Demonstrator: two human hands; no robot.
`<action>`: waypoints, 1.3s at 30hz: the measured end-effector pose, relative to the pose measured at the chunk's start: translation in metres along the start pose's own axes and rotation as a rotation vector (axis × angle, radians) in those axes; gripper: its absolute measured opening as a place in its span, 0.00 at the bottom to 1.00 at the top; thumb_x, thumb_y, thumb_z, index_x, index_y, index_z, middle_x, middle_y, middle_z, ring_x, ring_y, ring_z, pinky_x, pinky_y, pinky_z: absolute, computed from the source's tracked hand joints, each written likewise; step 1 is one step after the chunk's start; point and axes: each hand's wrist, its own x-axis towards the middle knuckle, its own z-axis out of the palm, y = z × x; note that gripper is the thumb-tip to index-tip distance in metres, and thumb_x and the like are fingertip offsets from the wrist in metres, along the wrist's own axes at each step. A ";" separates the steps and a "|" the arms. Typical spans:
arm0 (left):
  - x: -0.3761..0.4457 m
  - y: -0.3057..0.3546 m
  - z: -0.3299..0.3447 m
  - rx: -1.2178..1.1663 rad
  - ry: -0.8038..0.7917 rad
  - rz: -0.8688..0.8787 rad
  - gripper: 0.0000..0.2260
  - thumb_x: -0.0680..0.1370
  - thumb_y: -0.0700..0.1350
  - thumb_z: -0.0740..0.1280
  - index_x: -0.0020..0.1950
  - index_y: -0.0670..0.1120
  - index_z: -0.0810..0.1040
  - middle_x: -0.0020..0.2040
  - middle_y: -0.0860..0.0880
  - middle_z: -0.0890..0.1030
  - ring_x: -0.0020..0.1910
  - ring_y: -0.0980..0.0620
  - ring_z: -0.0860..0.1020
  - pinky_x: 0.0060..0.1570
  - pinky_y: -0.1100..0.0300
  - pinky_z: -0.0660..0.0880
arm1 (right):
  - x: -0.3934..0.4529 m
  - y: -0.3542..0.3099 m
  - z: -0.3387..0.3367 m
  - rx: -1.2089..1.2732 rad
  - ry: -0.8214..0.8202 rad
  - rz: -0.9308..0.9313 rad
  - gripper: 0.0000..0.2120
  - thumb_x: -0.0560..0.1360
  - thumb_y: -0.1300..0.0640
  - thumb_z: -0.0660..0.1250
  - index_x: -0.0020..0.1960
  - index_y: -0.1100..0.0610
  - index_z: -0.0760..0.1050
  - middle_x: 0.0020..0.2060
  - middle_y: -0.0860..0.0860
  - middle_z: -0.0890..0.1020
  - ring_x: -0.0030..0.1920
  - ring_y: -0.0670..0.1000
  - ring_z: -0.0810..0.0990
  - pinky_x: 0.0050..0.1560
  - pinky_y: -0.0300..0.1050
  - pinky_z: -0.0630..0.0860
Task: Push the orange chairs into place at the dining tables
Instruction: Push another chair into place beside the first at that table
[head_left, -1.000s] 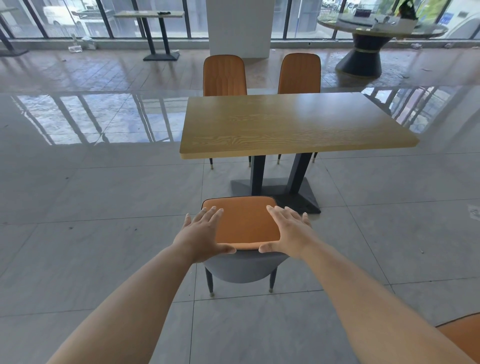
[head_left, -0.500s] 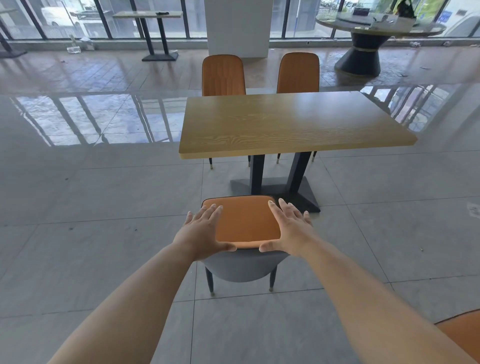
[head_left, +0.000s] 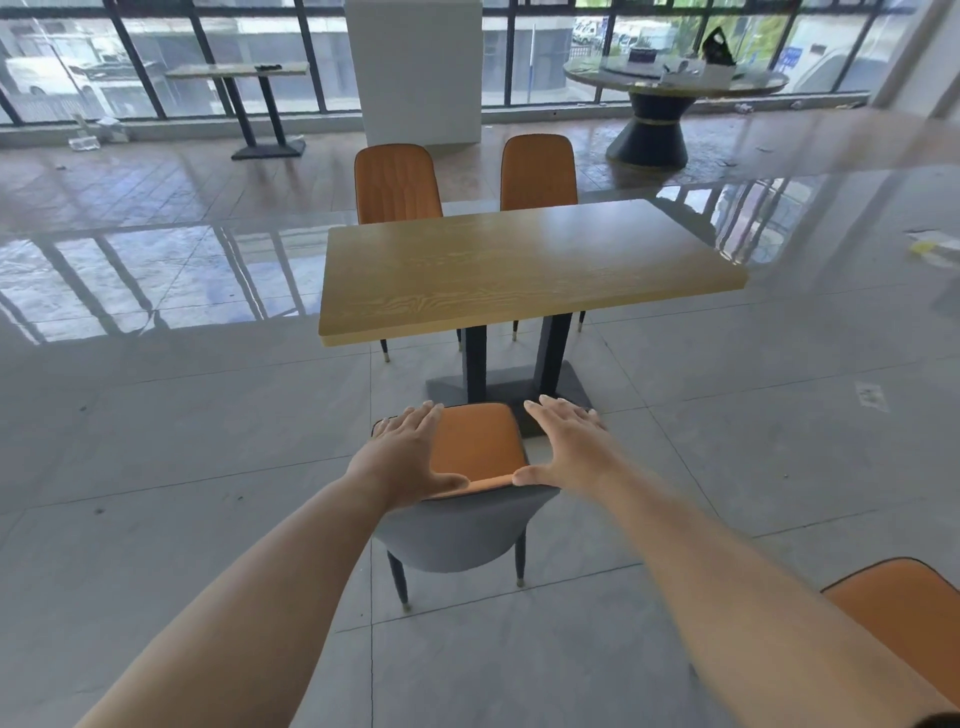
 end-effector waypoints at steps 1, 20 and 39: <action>-0.001 0.009 -0.002 -0.002 -0.010 0.014 0.48 0.70 0.67 0.68 0.79 0.48 0.48 0.80 0.49 0.52 0.78 0.47 0.52 0.74 0.49 0.54 | -0.010 0.004 -0.005 0.004 0.010 0.009 0.48 0.68 0.34 0.70 0.78 0.50 0.51 0.78 0.51 0.56 0.77 0.54 0.53 0.75 0.62 0.52; -0.021 0.375 0.066 0.057 -0.124 0.639 0.48 0.71 0.68 0.67 0.80 0.47 0.47 0.80 0.49 0.51 0.78 0.49 0.49 0.76 0.51 0.47 | -0.365 0.239 -0.076 0.079 0.142 0.568 0.44 0.72 0.36 0.67 0.78 0.50 0.50 0.78 0.50 0.55 0.77 0.53 0.53 0.76 0.58 0.47; -0.130 0.714 0.181 0.098 -0.220 0.885 0.46 0.72 0.66 0.66 0.80 0.47 0.47 0.80 0.49 0.51 0.78 0.50 0.49 0.76 0.51 0.46 | -0.688 0.439 -0.093 0.027 0.185 0.846 0.45 0.69 0.37 0.71 0.77 0.53 0.55 0.77 0.52 0.58 0.76 0.53 0.56 0.73 0.59 0.56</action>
